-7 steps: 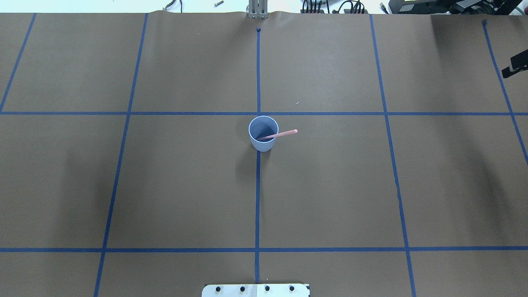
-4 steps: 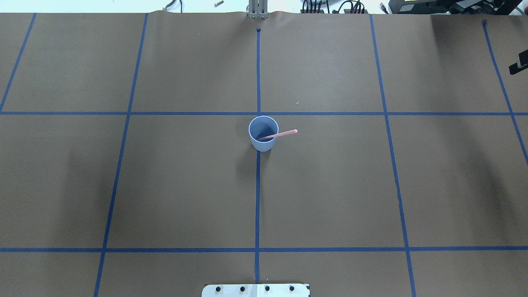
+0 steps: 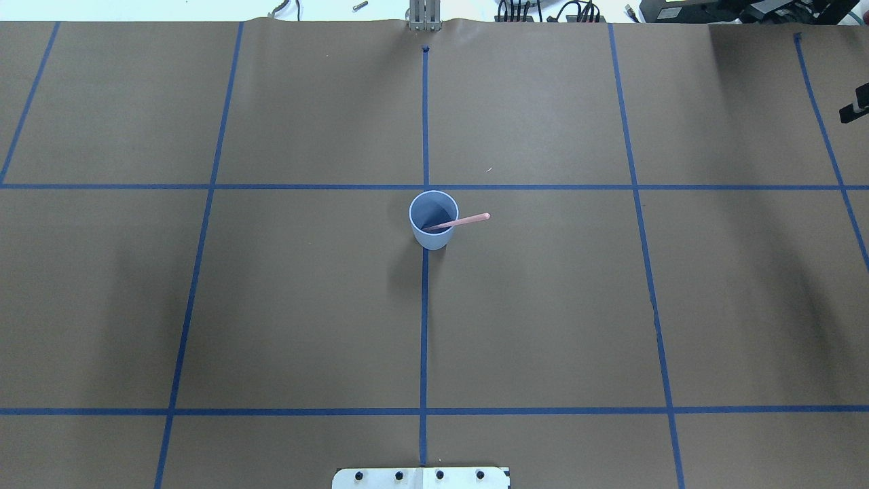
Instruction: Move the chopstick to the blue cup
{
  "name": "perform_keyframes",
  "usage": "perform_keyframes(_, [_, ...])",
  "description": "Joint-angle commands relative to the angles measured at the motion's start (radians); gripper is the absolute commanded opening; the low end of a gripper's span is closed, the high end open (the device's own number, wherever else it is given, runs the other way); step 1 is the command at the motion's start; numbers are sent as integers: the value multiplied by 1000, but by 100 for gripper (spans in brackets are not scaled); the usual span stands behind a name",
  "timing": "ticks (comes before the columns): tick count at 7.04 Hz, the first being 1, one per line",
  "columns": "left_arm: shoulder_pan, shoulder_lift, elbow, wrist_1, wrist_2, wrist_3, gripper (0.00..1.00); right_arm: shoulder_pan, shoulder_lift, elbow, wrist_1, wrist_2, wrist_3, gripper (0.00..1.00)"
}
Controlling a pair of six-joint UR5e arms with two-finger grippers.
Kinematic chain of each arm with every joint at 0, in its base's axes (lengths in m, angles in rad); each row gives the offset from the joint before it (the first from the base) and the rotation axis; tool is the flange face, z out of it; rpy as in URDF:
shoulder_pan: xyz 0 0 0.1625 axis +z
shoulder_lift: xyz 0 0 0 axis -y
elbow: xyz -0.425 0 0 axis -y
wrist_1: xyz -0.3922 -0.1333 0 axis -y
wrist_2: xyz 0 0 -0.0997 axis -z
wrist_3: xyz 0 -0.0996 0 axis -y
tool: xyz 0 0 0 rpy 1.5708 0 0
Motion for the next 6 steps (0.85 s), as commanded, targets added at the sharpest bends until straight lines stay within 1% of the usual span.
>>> perform_keyframes(1, [-1, -2, -1, 0, 1, -1, 98, -1, -2, -4, 3, 2, 0, 100])
perform_keyframes(6, [2, -9, 5, 3, 1, -4, 98, -3, 12, -10, 3, -3, 2, 100])
